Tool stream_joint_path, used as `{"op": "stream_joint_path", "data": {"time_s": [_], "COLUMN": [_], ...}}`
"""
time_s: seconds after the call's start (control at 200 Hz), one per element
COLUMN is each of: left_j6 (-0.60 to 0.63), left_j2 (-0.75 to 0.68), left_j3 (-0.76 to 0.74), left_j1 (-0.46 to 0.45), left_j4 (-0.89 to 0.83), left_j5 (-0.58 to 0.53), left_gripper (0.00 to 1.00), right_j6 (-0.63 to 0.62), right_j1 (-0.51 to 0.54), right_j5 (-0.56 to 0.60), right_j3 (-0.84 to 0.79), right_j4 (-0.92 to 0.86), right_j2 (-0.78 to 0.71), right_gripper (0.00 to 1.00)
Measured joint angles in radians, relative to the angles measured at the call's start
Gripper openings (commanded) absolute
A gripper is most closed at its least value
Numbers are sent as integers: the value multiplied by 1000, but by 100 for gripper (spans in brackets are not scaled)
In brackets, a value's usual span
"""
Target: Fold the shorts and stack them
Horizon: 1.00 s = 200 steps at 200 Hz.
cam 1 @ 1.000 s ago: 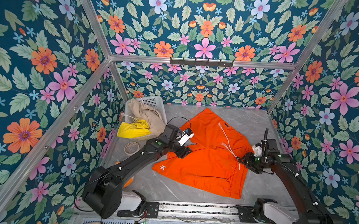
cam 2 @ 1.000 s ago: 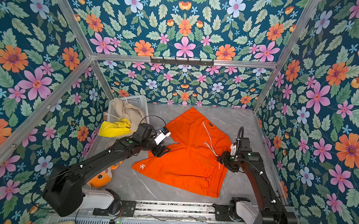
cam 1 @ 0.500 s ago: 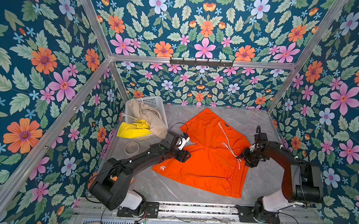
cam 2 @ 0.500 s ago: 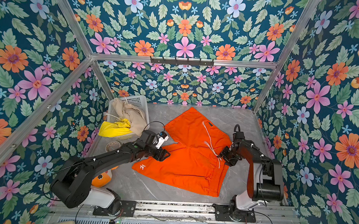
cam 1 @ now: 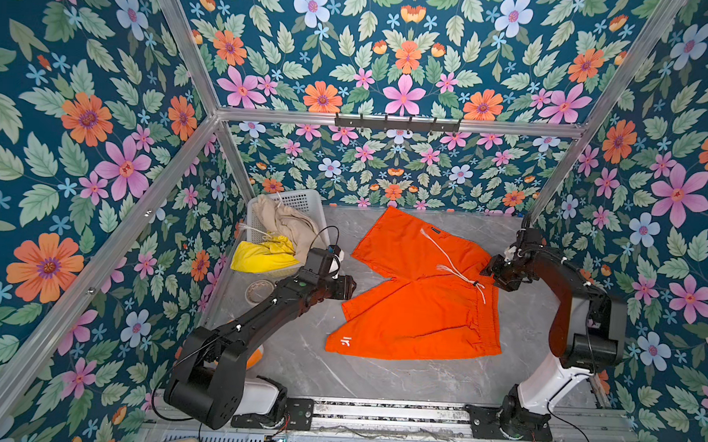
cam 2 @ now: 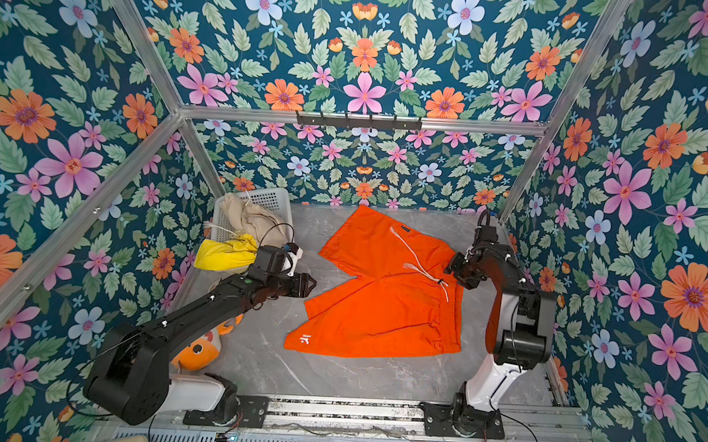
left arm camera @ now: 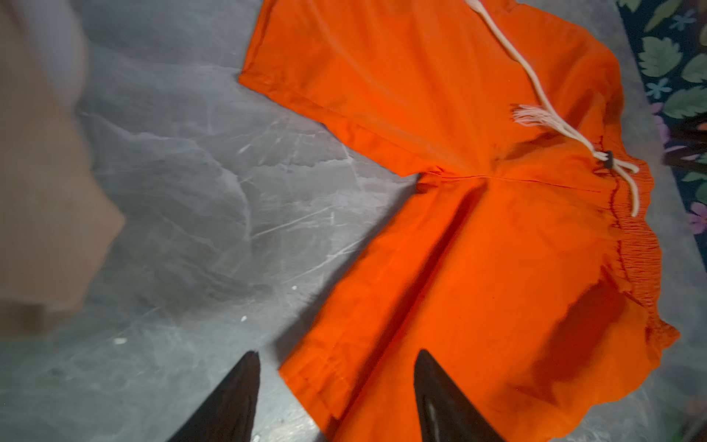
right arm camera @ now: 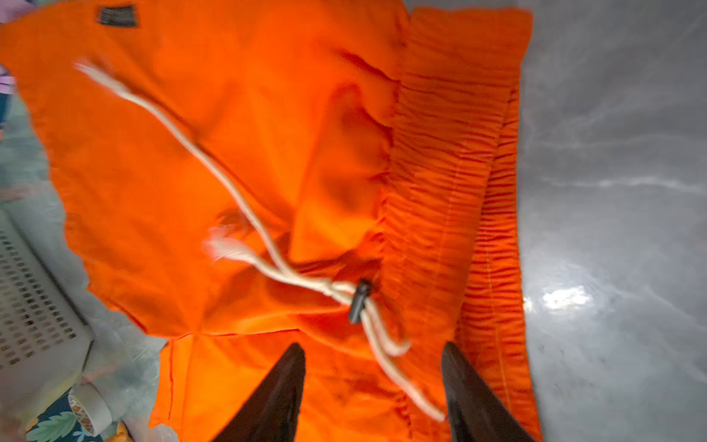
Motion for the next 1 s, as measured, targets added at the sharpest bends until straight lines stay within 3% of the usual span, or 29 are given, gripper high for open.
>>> {"op": "stream_joint_path", "data": {"time_s": [0.11, 0.225, 0.365, 0.45, 0.635, 0.85, 1.0], "left_j6": [5, 11, 11, 11, 12, 46, 76], "left_j2": [0, 7, 48, 77, 153, 230, 272], "left_j3": [-5, -34, -58, -61, -39, -6, 7], "left_j1": [-3, 0, -1, -2, 0, -1, 0], "left_j4": [-57, -91, -95, -82, -37, -11, 4], "left_j5": [-6, 7, 39, 50, 54, 18, 25], "left_gripper": [57, 57, 55, 53, 52, 52, 38], "right_j6": [-26, -24, 49, 106, 217, 247, 259], "right_j1": [63, 225, 490, 588, 637, 639, 640], "right_j5": [23, 14, 1, 1, 2, -1, 0], "right_j3": [-52, -161, -266, -307, -408, -453, -478], "right_j4": [-48, -60, -19, 36, 135, 191, 196], "right_j2": [-161, -300, -353, -333, -266, -234, -208], "right_gripper": [58, 57, 56, 54, 53, 53, 53]}}
